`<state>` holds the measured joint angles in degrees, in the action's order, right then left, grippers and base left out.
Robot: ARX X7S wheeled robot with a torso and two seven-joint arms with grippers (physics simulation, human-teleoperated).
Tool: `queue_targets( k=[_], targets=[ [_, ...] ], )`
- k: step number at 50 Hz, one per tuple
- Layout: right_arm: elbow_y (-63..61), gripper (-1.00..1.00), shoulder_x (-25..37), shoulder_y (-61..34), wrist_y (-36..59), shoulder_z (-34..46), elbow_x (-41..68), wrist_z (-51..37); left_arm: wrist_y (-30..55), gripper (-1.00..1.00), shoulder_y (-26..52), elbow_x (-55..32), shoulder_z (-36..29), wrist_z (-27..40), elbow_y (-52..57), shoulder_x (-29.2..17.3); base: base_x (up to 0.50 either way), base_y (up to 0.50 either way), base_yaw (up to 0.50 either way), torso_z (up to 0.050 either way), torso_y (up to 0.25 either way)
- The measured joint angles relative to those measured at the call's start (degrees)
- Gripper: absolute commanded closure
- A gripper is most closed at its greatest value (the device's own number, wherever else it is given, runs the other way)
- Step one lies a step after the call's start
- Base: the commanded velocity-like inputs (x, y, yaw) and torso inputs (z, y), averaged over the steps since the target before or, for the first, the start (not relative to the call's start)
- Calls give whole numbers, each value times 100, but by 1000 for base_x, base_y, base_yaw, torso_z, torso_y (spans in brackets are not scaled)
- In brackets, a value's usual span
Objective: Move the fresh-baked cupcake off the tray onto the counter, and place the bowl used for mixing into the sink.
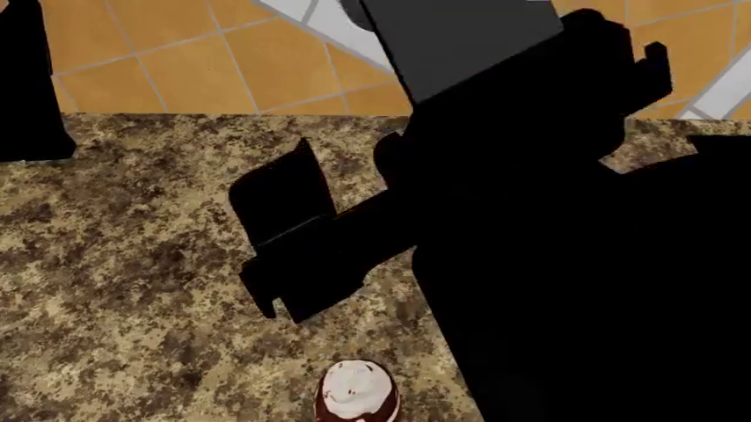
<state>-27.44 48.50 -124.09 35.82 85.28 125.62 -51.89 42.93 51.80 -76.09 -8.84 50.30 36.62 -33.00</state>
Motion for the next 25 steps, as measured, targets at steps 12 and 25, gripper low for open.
queue_targets(
  k=[12, 25],
  targets=[
    [-181, -100, 189, -700, 546, -1397, 602, -1034, 1, -100, 16, 5, -28, 4, -14, -9, 0, 0, 0, 0, 0],
    [-579, -100, 495, -665, 647, -2138, 867, -1711, -2, -100, 8, 10, -47, 11, 16, -34, 0, 0, 0, 0, 0]
  ],
)
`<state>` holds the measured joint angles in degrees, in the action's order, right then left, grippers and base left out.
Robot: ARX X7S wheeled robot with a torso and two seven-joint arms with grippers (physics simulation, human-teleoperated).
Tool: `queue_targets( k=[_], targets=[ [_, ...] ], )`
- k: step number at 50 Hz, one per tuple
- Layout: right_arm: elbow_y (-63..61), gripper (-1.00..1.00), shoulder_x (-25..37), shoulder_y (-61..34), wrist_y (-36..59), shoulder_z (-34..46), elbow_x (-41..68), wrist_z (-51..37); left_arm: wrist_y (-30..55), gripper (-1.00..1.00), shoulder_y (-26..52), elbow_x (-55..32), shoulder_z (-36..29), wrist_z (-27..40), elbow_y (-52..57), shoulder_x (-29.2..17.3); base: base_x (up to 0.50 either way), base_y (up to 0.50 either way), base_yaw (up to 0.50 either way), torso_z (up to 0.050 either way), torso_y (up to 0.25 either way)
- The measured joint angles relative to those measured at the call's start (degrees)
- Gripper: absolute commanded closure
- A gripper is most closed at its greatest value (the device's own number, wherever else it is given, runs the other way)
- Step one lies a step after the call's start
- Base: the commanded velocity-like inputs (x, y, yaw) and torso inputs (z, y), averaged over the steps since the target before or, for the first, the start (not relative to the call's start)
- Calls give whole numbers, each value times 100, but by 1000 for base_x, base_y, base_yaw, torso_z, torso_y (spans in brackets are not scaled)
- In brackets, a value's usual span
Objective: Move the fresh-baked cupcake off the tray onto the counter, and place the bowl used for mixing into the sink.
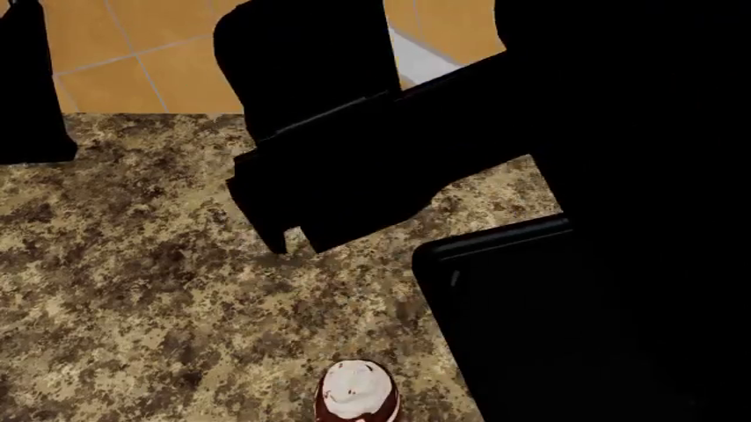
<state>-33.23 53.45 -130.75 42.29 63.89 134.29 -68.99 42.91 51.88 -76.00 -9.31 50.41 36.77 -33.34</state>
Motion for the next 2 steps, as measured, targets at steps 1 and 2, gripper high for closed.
queue_targets(
  k=[1, 2],
  targets=[
    [-15, -100, 24, 22, 1, -29, -3, -22, 0, -100, 0, -1, -2, 0, 2, -2, 0, 0, 0, 0, 0],
    [-28, -100, 48, 46, 0, -57, -7, -39, 1, -100, 0, -1, -4, 1, 3, -3, 0, 0, 0, 0, 0]
  ],
)
